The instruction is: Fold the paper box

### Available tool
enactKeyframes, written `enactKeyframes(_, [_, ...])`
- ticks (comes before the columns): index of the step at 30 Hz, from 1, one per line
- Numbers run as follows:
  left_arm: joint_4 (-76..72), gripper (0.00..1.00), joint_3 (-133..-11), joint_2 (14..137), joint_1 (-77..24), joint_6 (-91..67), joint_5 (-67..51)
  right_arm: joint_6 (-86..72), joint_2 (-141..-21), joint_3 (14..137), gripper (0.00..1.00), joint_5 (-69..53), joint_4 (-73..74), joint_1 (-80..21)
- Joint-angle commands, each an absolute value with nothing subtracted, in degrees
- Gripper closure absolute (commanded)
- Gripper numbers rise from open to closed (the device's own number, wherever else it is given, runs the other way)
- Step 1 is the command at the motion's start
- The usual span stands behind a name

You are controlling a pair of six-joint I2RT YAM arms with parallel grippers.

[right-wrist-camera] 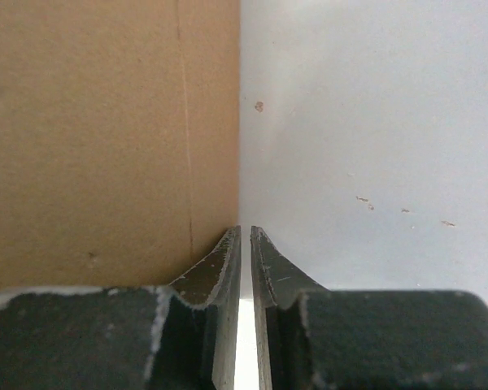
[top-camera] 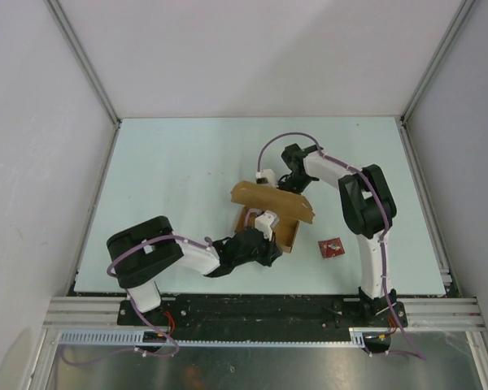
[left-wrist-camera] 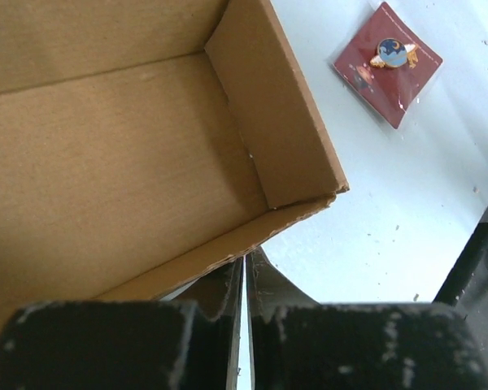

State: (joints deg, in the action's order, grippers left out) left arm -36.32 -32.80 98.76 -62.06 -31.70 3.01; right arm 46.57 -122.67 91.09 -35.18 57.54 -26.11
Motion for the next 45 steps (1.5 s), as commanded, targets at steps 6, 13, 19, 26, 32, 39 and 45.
enactKeyframes(6, [-38.1, 0.87, -27.7, 92.4, -64.4, -34.5, 7.6, 34.2, -115.7, 92.0, 0.76, -37.6, 48.0, -19.3])
enactKeyframes(13, [-38.1, 0.8, -23.8, 85.9, -66.9, -34.3, 8.1, 22.0, -110.0, 89.1, 0.57, -35.9, 37.1, -8.4])
enactKeyframes(19, [-38.0, 0.74, -19.7, 77.5, -70.0, -31.9, 8.1, 23.7, -102.5, 81.4, 0.48, -35.4, 41.4, -0.4])
enactKeyframes(26, [-37.7, 0.7, -16.4, 67.6, -70.4, -29.0, 11.2, 28.9, -94.1, 67.6, 0.41, -33.8, 44.0, 7.2])
enactKeyframes(32, [-36.7, 0.68, -15.6, 65.0, -70.4, -28.0, 13.9, 32.3, -90.9, 58.2, 0.29, -34.8, 43.4, 10.8])
enactKeyframes(39, [-36.7, 0.68, -16.0, 65.7, -70.4, -28.3, 15.0, 31.5, -91.8, 54.7, 0.25, -38.8, 41.8, 11.9])
enactKeyframes(45, [-36.6, 0.68, -16.0, 65.6, -70.5, -28.6, 15.4, 31.3, -91.9, 53.1, 0.27, -40.2, 41.8, 11.9])
